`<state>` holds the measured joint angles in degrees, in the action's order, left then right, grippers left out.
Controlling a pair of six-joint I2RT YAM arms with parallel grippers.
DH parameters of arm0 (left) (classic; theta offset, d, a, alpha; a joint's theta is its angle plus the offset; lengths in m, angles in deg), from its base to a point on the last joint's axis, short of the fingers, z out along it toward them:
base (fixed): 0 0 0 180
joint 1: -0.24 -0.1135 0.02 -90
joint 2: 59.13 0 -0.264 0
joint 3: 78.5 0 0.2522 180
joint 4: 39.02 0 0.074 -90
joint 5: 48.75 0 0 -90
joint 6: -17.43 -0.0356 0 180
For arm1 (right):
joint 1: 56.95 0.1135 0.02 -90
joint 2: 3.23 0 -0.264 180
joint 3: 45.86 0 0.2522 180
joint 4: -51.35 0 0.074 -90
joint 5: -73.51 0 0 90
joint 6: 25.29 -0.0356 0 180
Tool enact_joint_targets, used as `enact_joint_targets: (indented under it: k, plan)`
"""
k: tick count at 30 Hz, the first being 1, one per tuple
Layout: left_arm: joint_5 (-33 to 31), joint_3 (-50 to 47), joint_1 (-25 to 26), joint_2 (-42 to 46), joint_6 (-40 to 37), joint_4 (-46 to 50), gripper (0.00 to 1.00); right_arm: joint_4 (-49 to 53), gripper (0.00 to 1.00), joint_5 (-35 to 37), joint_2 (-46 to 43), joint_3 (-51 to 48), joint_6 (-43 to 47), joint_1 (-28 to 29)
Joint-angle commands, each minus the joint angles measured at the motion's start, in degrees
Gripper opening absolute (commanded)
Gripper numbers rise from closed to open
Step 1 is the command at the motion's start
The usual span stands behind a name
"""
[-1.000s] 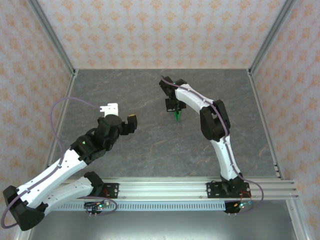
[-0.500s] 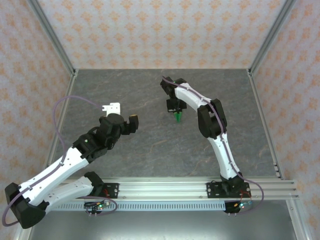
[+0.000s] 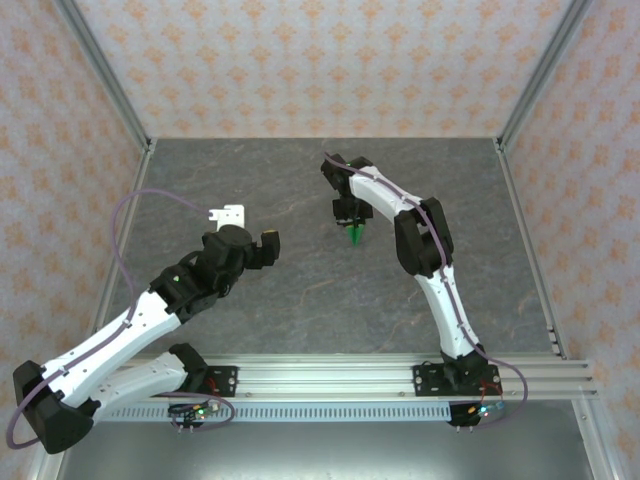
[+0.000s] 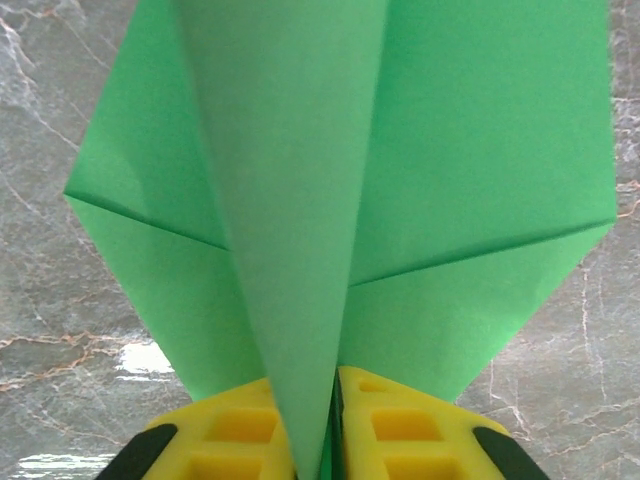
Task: Fold a paper plane with a square sheet of paper (fold left side to right side)
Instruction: Place the paper plane at the top-center of the table.
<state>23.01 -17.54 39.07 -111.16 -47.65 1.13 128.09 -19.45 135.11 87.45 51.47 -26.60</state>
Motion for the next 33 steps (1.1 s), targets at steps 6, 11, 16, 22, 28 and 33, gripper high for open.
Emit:
enact_joint_targets:
  k: [6,11,16,22,28,33]
  plan:
    - [-0.4,1.6,-0.6,-0.4,-1.0,0.6,0.99,1.5,0.18,0.2,-1.2,0.2,0.6,0.0]
    - [-0.3,2.5,-0.6,-1.8,-2.4,0.5,1.00,1.9,0.19,0.7,-2.9,-0.3,1.2,0.1]
    - [-0.3,3.8,-0.6,-3.5,-3.0,-0.4,0.99,0.9,0.23,0.3,-5.3,-2.0,1.6,0.2]
    - [-2.1,6.4,-0.9,-6.6,-2.4,1.8,1.00,1.6,0.27,1.2,-7.8,-2.6,2.1,0.6]
    - [-0.6,7.1,-4.1,-7.6,-1.7,2.3,1.00,2.9,0.34,3.2,-12.1,-4.1,2.6,1.3]
    - [0.9,7.1,-9.9,-7.4,-2.9,1.3,1.00,-2.2,0.40,6.9,-23.0,-12.2,3.4,1.5]
